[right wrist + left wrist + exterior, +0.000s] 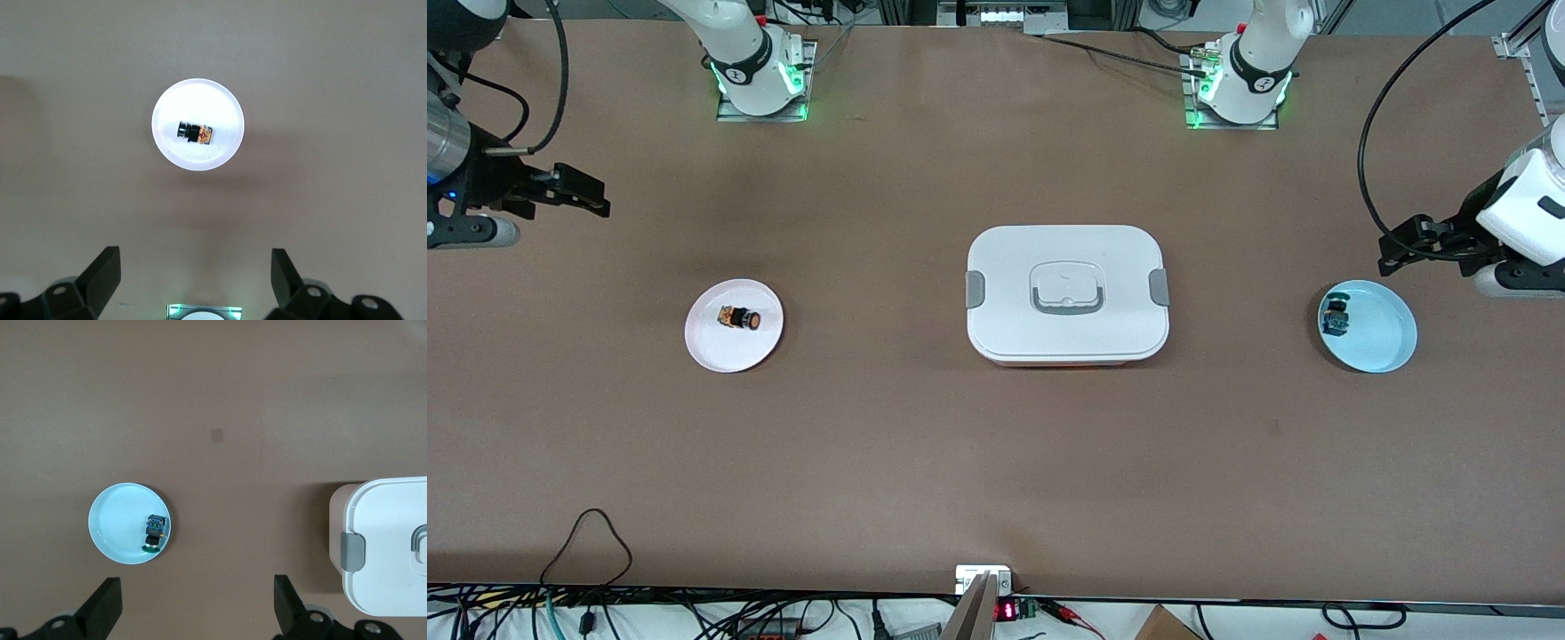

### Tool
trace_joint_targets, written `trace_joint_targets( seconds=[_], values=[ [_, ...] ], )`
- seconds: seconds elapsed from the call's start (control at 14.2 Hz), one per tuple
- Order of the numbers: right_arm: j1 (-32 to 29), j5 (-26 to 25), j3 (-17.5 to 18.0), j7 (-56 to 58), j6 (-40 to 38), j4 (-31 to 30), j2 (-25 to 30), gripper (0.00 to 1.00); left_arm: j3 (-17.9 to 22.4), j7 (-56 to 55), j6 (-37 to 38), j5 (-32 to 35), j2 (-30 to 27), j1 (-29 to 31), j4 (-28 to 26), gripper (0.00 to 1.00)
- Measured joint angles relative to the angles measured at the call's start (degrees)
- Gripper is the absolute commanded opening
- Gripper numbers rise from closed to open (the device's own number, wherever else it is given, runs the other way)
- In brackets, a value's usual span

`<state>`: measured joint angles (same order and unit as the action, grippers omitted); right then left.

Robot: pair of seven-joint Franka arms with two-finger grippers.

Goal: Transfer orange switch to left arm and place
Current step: 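Move the right gripper toward the white plate with the orange switch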

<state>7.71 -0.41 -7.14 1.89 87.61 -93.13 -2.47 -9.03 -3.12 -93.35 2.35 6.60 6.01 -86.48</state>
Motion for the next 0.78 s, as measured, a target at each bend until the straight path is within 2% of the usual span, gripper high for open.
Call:
trace_joint_targets(
  seconds=[0.78],
  values=[
    [0.2,0.0,0.1,0.0,6.9,0.0,-7.5,1.00,-0.7,0.0,0.7,1.1,0.0,-0.5,0.0,1.00]
  ],
)
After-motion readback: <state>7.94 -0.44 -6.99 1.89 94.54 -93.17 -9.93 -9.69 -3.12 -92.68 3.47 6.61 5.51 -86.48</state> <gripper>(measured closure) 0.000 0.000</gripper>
